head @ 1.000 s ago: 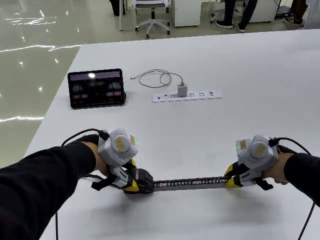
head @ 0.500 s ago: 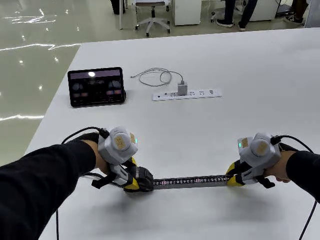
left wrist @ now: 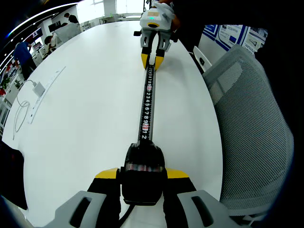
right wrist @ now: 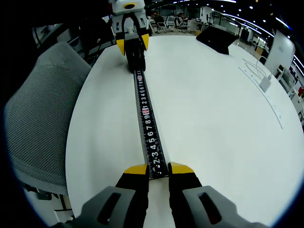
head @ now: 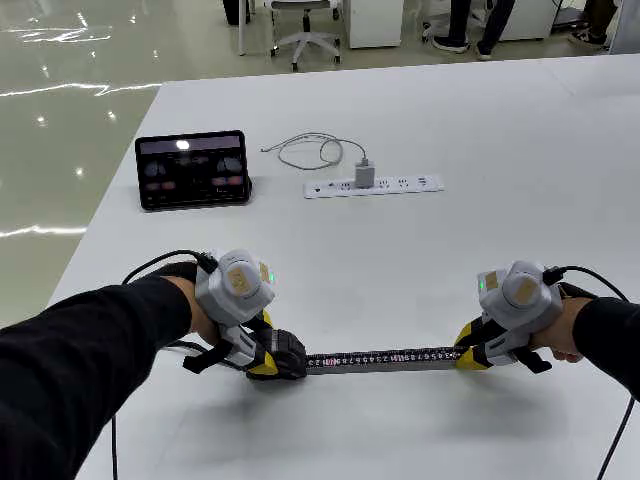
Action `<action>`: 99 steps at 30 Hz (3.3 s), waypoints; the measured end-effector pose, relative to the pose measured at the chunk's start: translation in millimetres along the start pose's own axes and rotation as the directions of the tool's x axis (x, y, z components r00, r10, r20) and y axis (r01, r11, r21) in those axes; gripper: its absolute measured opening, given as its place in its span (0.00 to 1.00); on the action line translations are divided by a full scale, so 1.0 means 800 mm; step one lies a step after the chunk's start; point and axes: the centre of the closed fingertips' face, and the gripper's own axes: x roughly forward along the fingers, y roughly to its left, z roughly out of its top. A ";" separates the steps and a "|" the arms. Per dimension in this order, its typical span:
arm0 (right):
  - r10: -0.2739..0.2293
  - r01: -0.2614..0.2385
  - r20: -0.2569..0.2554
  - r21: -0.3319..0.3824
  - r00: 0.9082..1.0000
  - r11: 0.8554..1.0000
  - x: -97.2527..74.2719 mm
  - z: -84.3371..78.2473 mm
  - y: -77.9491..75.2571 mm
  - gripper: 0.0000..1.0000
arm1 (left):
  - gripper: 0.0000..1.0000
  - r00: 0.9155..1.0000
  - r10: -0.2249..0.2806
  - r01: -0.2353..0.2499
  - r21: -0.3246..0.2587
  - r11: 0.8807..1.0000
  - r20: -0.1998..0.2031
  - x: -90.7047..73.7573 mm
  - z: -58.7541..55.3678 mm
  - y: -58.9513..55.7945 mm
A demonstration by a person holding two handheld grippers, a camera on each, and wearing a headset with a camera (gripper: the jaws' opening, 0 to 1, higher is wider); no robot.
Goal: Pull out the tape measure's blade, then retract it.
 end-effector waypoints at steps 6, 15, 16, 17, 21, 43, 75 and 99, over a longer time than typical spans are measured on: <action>0.006 -0.006 0.000 0.017 1.000 1.000 0.001 0.000 0.001 0.11 | 0.30 1.000 0.008 -0.008 0.001 1.000 0.007 0.000 0.000 0.000; 0.006 -0.005 -0.008 0.012 1.000 1.000 0.003 0.002 0.001 0.12 | 0.30 1.000 0.007 -0.007 0.003 1.000 0.006 0.001 0.000 0.001; 0.007 -0.007 -0.010 0.010 1.000 1.000 0.003 0.002 0.001 0.12 | 0.30 1.000 0.007 -0.007 0.001 1.000 0.007 0.001 0.000 0.001; 0.006 -0.006 -0.011 0.015 1.000 1.000 0.003 0.002 0.001 0.12 | 0.30 1.000 0.009 -0.009 -0.004 1.000 0.013 0.000 0.001 0.001; 0.003 -0.003 -0.015 0.015 1.000 1.000 0.003 0.002 0.001 0.12 | 0.31 0.999 0.010 -0.010 -0.018 1.000 0.033 0.000 0.001 0.002; -0.028 0.023 -0.082 -0.060 0.996 0.998 0.005 0.005 -0.003 0.23 | 0.31 1.000 0.026 -0.026 0.013 1.000 0.002 0.001 0.003 0.004; -0.021 0.022 -0.062 0.012 0.998 1.000 -0.016 -0.005 0.011 0.60 | 0.81 0.991 0.084 -0.066 -0.165 0.984 0.107 -0.018 0.013 0.014; -0.244 0.219 0.074 0.246 0.967 0.944 -0.038 -0.010 -0.004 0.89 | 1.00 0.920 0.306 -0.188 -0.410 0.892 0.243 -0.045 -0.019 0.028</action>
